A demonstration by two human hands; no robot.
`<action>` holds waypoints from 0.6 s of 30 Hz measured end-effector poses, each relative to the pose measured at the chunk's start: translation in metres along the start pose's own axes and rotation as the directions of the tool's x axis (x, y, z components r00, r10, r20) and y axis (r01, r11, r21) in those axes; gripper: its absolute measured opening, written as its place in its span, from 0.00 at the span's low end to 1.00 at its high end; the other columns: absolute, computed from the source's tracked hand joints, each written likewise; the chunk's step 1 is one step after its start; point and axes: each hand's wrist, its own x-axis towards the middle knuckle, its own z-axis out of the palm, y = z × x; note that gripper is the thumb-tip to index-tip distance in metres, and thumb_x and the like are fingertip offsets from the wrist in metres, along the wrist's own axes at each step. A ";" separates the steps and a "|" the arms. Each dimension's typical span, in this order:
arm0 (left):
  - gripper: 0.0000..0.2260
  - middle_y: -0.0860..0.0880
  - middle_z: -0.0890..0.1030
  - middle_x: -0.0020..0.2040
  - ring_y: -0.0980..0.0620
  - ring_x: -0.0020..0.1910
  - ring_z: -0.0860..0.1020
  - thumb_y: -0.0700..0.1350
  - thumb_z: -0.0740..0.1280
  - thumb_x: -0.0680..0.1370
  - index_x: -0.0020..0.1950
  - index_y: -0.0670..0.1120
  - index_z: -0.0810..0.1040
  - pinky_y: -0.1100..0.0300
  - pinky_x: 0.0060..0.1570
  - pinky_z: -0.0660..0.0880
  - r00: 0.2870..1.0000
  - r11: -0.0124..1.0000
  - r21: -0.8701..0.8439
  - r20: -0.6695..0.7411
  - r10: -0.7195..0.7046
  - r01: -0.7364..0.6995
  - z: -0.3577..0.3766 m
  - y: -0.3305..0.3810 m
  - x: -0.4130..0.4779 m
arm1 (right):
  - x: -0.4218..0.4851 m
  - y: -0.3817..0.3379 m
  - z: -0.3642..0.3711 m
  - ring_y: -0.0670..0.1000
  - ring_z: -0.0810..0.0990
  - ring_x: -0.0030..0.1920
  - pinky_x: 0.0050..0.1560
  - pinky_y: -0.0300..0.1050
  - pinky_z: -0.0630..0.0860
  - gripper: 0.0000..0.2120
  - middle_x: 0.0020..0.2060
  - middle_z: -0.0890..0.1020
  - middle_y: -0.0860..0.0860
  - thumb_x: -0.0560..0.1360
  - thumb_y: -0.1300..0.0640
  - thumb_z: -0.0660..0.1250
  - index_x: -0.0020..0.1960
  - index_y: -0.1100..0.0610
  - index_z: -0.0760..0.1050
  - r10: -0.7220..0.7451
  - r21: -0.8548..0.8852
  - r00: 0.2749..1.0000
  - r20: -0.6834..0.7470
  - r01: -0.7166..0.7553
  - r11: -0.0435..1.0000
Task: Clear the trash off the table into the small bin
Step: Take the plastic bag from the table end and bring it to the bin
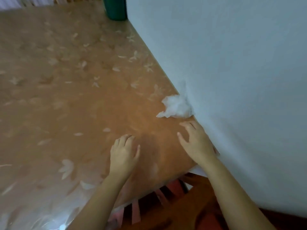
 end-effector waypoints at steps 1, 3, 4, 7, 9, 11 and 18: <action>0.21 0.41 0.80 0.51 0.39 0.49 0.77 0.53 0.57 0.72 0.52 0.39 0.79 0.47 0.48 0.74 1.000 1.000 0.000 0.007 -0.028 0.028 0.006 -0.003 0.003 | 0.014 0.005 0.003 0.53 0.72 0.59 0.57 0.45 0.69 0.16 0.58 0.75 0.54 0.75 0.54 0.62 0.61 0.57 0.72 -0.002 0.022 1.000 0.010 0.002 1.000; 0.23 0.41 0.80 0.51 0.39 0.49 0.77 0.55 0.57 0.71 0.52 0.39 0.79 0.47 0.48 0.74 0.996 0.996 0.006 0.024 -0.087 0.087 0.017 -0.011 0.008 | 0.041 0.014 0.011 0.53 0.71 0.59 0.56 0.44 0.68 0.16 0.59 0.74 0.54 0.75 0.52 0.62 0.61 0.56 0.71 0.001 0.061 1.000 0.020 -0.002 0.998; 0.23 0.41 0.80 0.51 0.39 0.49 0.77 0.56 0.57 0.71 0.52 0.39 0.79 0.47 0.48 0.74 0.994 0.994 0.016 0.031 -0.109 0.109 0.021 -0.015 0.009 | 0.052 0.019 0.016 0.53 0.71 0.60 0.56 0.44 0.68 0.16 0.59 0.74 0.54 0.75 0.52 0.62 0.61 0.56 0.71 0.004 0.070 1.000 0.022 -0.006 0.998; 0.25 0.41 0.79 0.52 0.38 0.49 0.76 0.57 0.57 0.70 0.55 0.40 0.79 0.47 0.47 0.74 0.987 0.987 0.069 0.062 -0.151 0.147 0.032 -0.021 0.009 | 0.079 0.031 0.027 0.54 0.70 0.60 0.57 0.48 0.69 0.17 0.61 0.73 0.55 0.74 0.52 0.63 0.61 0.56 0.70 0.016 0.065 0.999 0.027 -0.018 0.998; 0.25 0.42 0.79 0.54 0.38 0.51 0.75 0.59 0.58 0.70 0.57 0.42 0.78 0.46 0.48 0.73 0.979 0.980 0.101 0.098 -0.179 0.169 0.037 -0.022 0.008 | 0.091 0.038 0.034 0.55 0.69 0.62 0.58 0.50 0.69 0.19 0.62 0.72 0.56 0.73 0.52 0.64 0.62 0.57 0.70 0.028 0.042 0.999 0.024 -0.029 0.999; 0.24 0.42 0.76 0.58 0.38 0.55 0.72 0.59 0.63 0.71 0.59 0.44 0.77 0.45 0.51 0.72 0.964 0.969 0.143 0.145 -0.222 0.201 0.042 -0.023 0.005 | 0.102 0.042 0.040 0.57 0.68 0.63 0.60 0.54 0.69 0.21 0.63 0.71 0.58 0.73 0.52 0.65 0.63 0.58 0.69 0.038 0.001 0.999 0.020 -0.039 0.999; 0.28 0.47 0.64 0.71 0.42 0.67 0.61 0.61 0.62 0.74 0.70 0.49 0.66 0.45 0.60 0.66 0.940 0.946 0.263 0.229 -0.254 0.191 0.047 -0.026 0.000 | 0.127 0.052 0.058 0.60 0.58 0.70 0.66 0.58 0.61 0.29 0.70 0.61 0.60 0.71 0.48 0.67 0.68 0.55 0.62 0.118 -0.103 0.989 0.091 -0.108 0.989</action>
